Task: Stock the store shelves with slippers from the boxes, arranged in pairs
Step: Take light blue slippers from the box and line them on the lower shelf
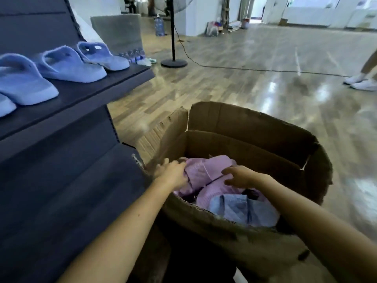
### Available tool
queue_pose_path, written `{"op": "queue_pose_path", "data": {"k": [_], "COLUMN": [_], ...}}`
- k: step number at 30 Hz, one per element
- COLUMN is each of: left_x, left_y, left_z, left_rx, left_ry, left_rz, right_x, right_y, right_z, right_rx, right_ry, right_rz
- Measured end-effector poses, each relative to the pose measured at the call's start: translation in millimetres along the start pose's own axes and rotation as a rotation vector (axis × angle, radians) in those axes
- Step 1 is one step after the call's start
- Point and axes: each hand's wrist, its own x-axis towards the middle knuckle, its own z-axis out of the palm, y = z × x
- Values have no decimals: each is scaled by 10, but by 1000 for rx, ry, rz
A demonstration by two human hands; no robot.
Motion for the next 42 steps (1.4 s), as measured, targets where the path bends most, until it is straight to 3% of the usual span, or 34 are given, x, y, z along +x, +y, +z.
{"op": "queue_pose_path", "data": {"k": [6, 9, 14, 21, 23, 27, 30, 35, 39, 42], "left_x": [-87, -102, -55, -54, -59, -79, -83, 102, 230, 183], "left_y": [-7, 0, 59, 31, 46, 78, 82, 330, 522, 489], "left_z": [25, 34, -23, 18, -3, -24, -74, -18, 82, 57], "left_rx": [198, 204, 98, 177, 144, 71, -43, -636, -862, -786], "left_ry": [-127, -131, -66, -173, -123, -42, -15, -98, 34, 136], "left_rz": [81, 90, 94, 84, 90, 41, 40, -13, -206, -216], "right_x": [36, 29, 101, 128, 112, 5, -47, -121, -92, -82], "right_y": [307, 276, 265, 139, 46, -122, -215, -279, -138, -18], "right_z": [406, 479, 473, 346, 289, 241, 201, 163, 106, 127], "right_rx": [289, 467, 552, 1292, 1518, 1740, 1759, 1765, 1706, 1241], "right_ry": [-185, -139, -188, 372, 385, 263, 170, 131, 327, 544], "right_rz": [279, 285, 236, 204, 179, 19, -122, -257, -242, -188]}}
